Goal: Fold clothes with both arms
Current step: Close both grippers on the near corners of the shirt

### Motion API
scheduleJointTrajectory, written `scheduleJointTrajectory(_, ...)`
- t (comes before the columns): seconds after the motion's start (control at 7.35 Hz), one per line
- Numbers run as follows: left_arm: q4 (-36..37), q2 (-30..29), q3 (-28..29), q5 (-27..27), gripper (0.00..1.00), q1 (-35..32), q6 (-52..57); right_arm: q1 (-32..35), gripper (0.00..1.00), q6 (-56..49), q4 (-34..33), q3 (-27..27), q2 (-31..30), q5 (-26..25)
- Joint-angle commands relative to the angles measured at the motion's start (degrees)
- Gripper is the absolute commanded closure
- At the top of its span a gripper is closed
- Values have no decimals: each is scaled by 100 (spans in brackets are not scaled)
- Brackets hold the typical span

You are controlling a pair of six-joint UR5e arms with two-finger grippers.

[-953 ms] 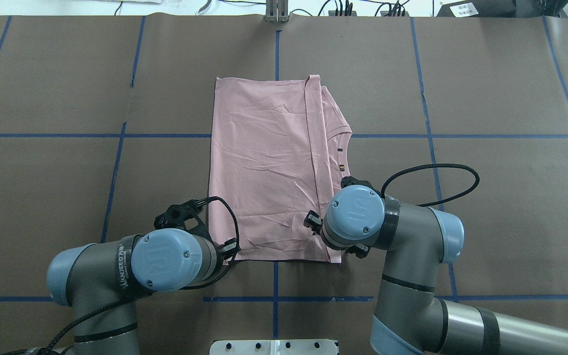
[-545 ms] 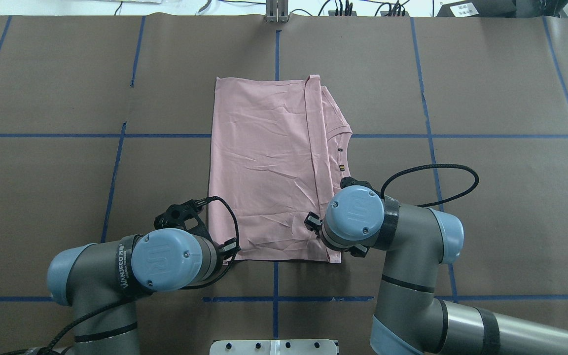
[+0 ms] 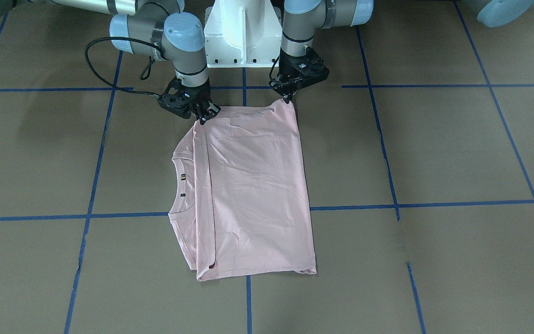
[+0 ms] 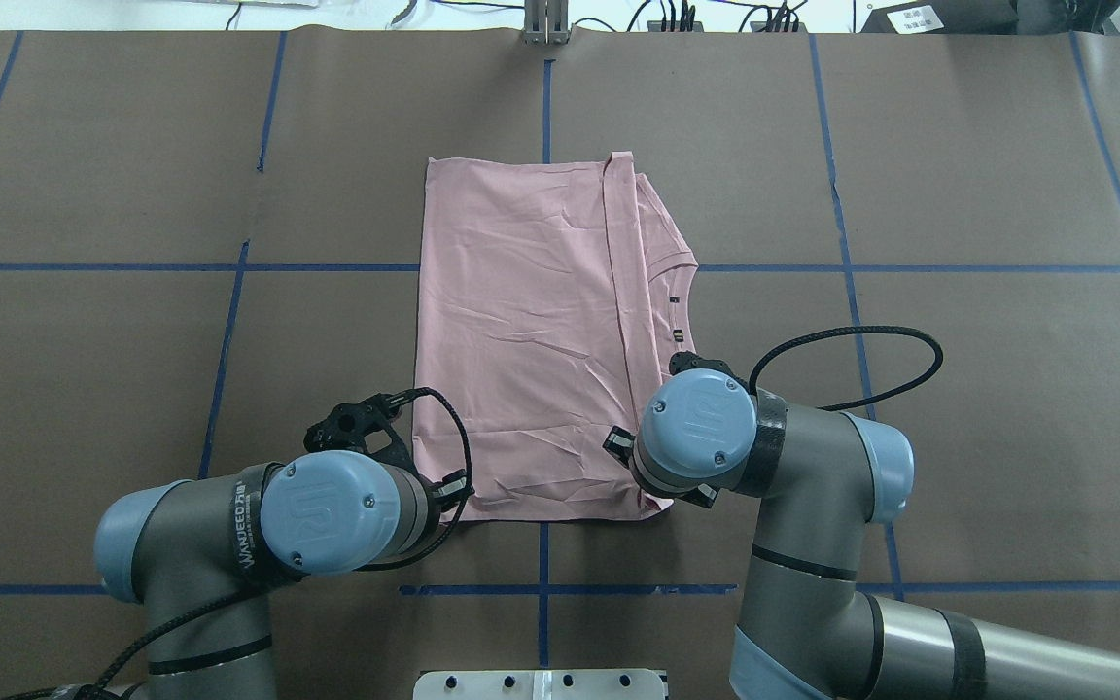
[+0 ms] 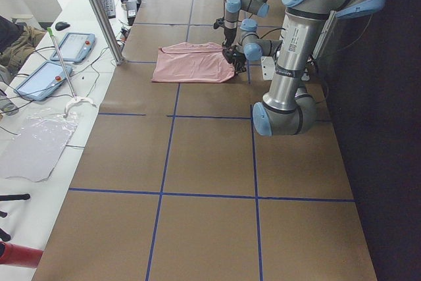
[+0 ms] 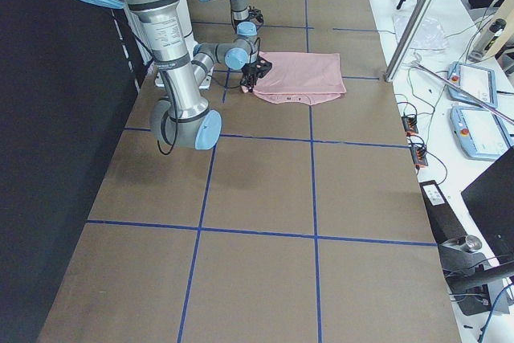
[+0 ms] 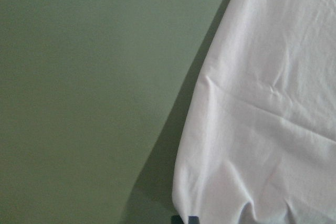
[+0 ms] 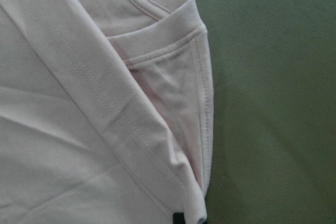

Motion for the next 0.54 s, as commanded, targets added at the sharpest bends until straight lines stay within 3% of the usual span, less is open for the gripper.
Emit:
scheduleJointTrajectory(0.0,7,-4,-34,0,100,0,0,24,100,7,-3,156,-6,-10)
scheduleJointTrajectory(0.41,129,23,-306,9,100,0,9,42,100,-28,6,323,-32,16)
